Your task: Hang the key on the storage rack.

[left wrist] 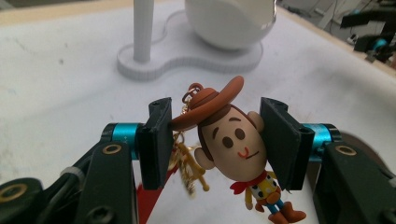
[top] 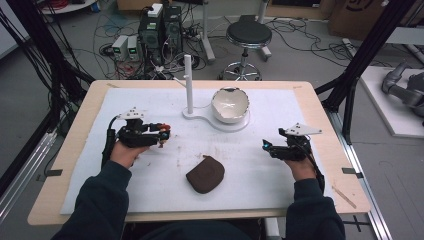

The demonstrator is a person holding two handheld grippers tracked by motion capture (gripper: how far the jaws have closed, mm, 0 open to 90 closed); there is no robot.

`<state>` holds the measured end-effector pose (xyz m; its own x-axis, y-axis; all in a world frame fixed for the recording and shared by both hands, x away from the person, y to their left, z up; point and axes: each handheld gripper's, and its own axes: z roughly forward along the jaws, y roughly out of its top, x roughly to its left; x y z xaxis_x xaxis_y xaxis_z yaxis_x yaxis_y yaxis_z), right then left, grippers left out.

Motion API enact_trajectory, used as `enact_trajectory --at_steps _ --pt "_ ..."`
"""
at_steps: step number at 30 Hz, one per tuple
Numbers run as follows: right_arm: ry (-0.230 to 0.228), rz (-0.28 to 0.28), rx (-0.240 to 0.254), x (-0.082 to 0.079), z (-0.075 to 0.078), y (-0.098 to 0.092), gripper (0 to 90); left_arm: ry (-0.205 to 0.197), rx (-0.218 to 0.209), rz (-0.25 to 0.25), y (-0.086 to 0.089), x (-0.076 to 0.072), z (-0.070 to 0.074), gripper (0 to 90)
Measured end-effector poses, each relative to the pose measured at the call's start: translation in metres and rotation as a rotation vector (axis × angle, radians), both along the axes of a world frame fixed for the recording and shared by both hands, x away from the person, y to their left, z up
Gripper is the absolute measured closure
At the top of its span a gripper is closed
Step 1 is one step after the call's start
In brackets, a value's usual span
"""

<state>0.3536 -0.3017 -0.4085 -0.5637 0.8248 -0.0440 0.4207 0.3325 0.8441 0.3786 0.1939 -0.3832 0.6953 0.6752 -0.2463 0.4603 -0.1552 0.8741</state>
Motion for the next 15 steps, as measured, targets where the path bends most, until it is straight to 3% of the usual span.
enact_trajectory --at_steps 3,5,6,15 --pt "-0.002 -0.003 0.005 0.0 0.0 -0.001 21.9 -0.032 -0.064 0.012 -0.001 0.006 0.015 46.1" --pt "-0.004 -0.006 0.008 0.0 0.001 -0.001 21.9 -0.036 -0.077 0.01 -0.001 0.008 0.019 46.1" --pt "-0.004 -0.004 0.007 0.0 0.001 -0.002 21.9 -0.061 -0.096 0.008 -0.003 0.015 0.031 46.1" --pt "-0.004 0.003 0.006 0.0 0.001 -0.001 21.9 -0.096 -0.115 -0.007 -0.018 0.045 0.064 46.1"
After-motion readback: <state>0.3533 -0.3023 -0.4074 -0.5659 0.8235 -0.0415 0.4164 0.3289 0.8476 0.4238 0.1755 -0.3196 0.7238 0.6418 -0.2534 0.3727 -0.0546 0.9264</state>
